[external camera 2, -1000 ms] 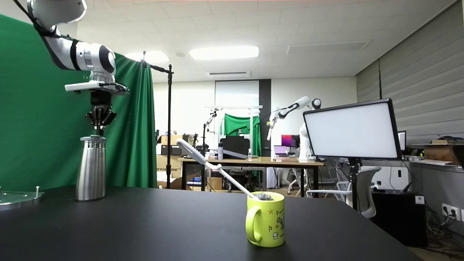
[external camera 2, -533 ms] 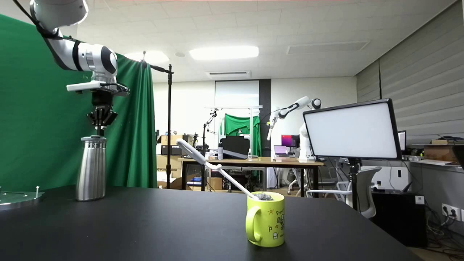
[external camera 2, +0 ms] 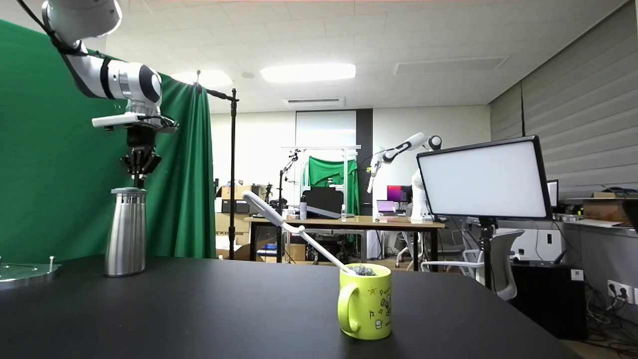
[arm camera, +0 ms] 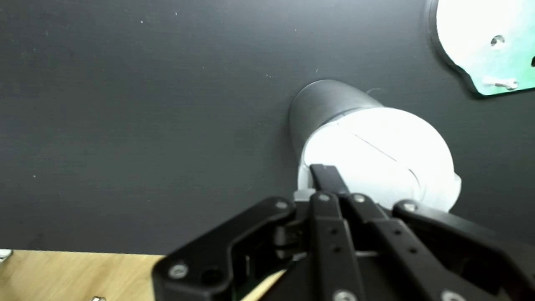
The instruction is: Close the cap on the silver jar
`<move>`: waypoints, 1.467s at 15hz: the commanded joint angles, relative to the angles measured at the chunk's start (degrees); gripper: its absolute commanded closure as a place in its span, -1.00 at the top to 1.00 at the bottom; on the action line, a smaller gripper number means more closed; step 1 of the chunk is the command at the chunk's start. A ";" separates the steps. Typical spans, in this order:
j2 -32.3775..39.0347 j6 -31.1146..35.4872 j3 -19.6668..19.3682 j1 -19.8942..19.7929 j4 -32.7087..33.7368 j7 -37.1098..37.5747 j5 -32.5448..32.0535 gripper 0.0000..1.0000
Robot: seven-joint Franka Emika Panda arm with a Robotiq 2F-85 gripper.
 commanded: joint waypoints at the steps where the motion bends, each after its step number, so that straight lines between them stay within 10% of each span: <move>1: 2.10 3.49 0.03 -0.12 0.30 2.12 1.03 -1.00; 19: -8.27 1.30 -0.70 1.67 -0.62 1.80 -2.60 -1.00; 20: -8.94 0.62 -0.66 1.59 -1.00 1.87 -2.51 -0.48; 22: -10.09 -1.10 -0.71 1.44 -1.63 1.56 -2.62 -0.34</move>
